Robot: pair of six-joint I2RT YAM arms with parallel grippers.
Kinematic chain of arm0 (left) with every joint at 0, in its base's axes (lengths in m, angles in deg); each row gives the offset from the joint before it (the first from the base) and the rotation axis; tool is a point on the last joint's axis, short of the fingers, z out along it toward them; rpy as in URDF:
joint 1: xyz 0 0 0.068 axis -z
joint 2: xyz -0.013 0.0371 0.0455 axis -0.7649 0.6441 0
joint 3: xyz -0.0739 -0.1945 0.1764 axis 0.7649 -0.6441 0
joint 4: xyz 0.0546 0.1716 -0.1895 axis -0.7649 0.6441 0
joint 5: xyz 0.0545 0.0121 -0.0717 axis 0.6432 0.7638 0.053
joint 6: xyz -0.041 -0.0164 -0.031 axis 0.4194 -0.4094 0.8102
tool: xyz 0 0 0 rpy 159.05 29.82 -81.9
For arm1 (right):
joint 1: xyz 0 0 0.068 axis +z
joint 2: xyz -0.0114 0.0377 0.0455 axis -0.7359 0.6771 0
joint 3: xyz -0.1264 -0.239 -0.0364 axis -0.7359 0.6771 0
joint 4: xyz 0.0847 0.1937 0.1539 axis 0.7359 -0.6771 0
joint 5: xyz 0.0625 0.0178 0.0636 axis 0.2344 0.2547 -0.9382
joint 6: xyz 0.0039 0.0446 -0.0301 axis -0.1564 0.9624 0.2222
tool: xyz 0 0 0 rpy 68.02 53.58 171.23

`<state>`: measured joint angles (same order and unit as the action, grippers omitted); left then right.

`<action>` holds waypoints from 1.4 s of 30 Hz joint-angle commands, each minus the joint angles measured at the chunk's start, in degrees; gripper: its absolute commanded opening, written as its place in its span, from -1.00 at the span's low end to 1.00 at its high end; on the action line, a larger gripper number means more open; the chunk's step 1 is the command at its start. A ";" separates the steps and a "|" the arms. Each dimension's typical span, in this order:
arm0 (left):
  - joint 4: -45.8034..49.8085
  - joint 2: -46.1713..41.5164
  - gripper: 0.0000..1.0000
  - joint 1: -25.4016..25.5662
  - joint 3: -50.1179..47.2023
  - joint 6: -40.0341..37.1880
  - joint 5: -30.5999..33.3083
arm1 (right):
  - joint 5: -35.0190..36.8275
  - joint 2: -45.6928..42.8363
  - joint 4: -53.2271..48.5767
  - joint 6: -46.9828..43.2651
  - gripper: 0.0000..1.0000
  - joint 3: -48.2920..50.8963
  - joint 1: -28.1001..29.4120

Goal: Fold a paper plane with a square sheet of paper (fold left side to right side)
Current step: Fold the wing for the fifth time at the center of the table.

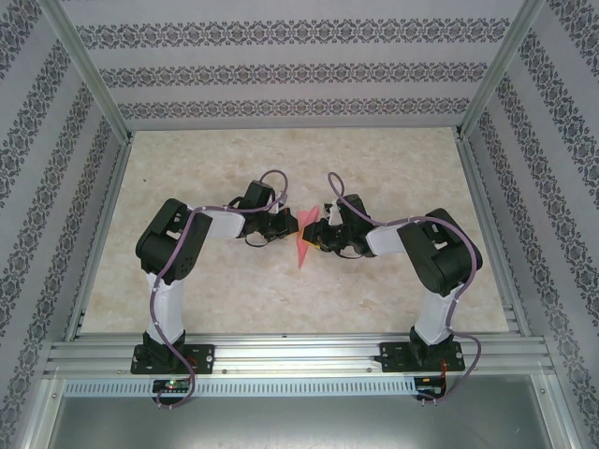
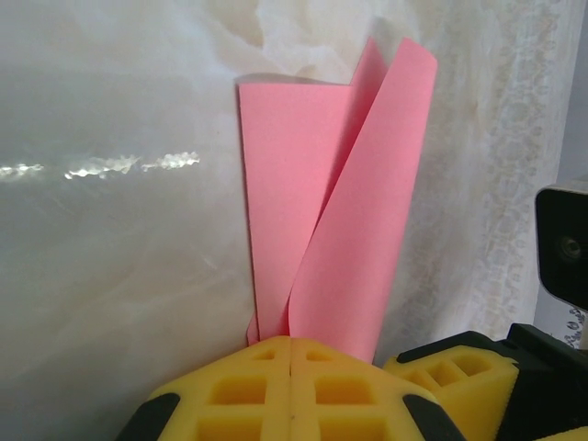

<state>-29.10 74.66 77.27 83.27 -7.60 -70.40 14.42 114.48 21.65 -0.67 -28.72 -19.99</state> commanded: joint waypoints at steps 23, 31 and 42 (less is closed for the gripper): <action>1.24 -0.27 -0.80 -2.06 2.57 -2.09 1.76 | 3.72 3.54 -13.22 -4.14 -0.45 -4.74 0.99; 4.14 -2.03 -0.38 -3.61 4.28 -3.05 2.42 | 5.49 3.64 -17.22 -5.20 -0.45 -4.13 1.08; 7.92 -21.74 -0.55 -5.30 -10.58 -5.72 3.57 | 6.63 4.00 -16.87 -2.93 -0.45 -3.57 0.73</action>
<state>-22.91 57.92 71.77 76.67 -11.64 -66.49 16.19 116.10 11.64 -3.76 -34.21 -19.35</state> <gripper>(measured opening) 0.234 0.277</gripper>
